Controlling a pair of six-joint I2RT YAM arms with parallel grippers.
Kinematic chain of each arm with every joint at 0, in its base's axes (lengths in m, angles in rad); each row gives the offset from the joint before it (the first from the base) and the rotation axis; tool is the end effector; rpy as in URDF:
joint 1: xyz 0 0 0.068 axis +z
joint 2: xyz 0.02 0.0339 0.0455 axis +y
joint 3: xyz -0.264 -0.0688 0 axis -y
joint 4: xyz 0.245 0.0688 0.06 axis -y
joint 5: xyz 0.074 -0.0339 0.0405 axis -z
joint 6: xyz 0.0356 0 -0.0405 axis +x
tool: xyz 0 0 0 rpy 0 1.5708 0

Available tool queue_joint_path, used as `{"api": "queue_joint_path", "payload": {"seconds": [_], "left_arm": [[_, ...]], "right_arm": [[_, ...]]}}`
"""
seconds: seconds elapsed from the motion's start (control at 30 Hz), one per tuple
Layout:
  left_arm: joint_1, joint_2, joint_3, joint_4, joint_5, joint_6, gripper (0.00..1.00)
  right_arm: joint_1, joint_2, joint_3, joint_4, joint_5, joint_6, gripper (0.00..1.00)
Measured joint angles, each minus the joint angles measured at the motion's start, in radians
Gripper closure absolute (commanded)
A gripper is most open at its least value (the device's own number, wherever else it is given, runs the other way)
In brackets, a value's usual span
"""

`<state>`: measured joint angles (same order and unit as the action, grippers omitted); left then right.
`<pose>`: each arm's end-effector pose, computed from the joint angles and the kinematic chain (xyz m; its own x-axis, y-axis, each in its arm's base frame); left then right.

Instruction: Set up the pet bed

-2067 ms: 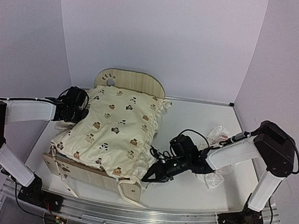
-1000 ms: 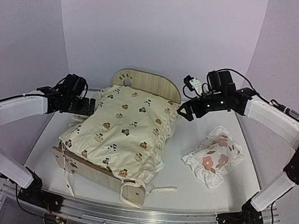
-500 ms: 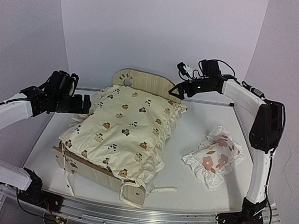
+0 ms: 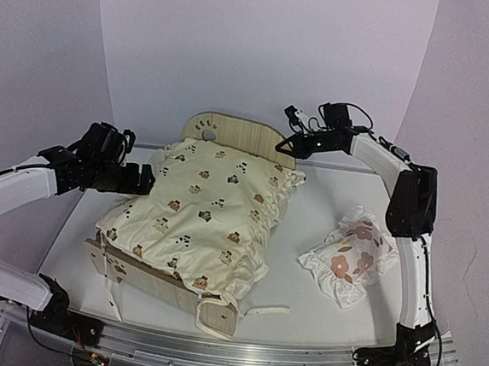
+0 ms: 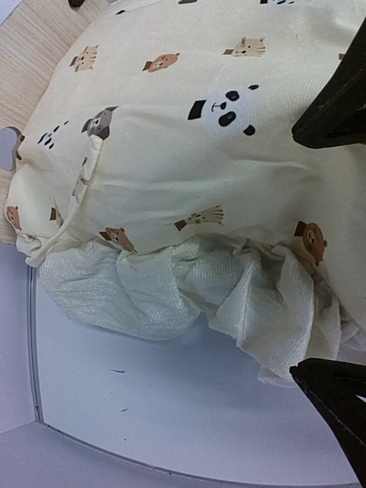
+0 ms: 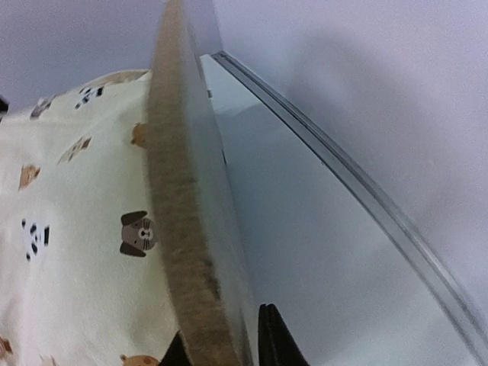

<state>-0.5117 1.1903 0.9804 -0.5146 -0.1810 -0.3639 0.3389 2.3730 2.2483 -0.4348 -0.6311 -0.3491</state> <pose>0.2261 -0.1196 0.2940 -0.6696 -0.0255 -0.7423 0.1346 0.9787 -0.1550 0.5093 0.2018 0.2715 -0.2173 -0.3694 -0.9035 -0.8666 0.4990 0.0044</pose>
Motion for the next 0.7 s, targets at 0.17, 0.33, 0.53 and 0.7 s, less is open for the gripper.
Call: {"api": "queue_joint_path", "payload": {"seconds": [0.17, 0.33, 0.53, 0.7], "left_arm": [[0.000, 0.011, -0.006, 0.003, 0.015, 0.000, 0.03], [-0.002, 0.011, -0.007, 0.002, 0.021, 0.000, 0.03], [-0.004, 0.011, 0.006, -0.009, 0.019, 0.004, 0.01], [-0.005, 0.011, 0.038, -0.009, 0.008, 0.013, 0.01]], "right_arm": [[0.005, 0.008, 0.001, 0.017, -0.025, -0.156, 1.00], [0.010, -0.005, -0.037, 0.073, 0.020, -0.118, 1.00], [-0.003, -0.119, -0.225, 0.149, 0.068, -0.104, 1.00], [-0.032, -0.234, -0.389, 0.176, 0.127, -0.095, 1.00]]}}
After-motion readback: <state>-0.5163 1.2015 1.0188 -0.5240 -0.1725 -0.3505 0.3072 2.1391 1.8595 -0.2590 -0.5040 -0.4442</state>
